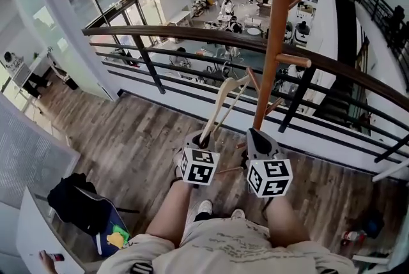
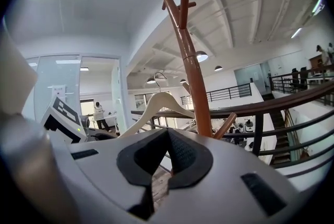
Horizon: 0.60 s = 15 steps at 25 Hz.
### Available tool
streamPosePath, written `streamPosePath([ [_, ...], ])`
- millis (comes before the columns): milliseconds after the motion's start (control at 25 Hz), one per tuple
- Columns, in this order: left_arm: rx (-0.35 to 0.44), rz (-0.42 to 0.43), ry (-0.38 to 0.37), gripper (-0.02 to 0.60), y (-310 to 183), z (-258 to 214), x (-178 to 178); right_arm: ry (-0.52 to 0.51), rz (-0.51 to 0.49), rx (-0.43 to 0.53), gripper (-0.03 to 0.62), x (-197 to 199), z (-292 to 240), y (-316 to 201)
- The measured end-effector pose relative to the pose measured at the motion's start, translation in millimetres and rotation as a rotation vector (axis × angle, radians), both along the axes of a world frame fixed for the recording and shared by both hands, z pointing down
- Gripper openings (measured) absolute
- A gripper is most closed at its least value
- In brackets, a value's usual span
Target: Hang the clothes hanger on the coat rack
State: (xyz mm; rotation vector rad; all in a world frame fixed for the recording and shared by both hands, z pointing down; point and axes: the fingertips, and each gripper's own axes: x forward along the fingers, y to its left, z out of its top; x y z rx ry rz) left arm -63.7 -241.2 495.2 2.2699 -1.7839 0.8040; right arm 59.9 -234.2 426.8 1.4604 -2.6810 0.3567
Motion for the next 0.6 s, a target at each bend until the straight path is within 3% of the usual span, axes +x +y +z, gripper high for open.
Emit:
streamPosePath([
  [600, 0.022, 0.244, -0.038, 0.026, -47, -2, 1, 0.025, 0.21, 0.007, 0.003, -8, -2, -27],
])
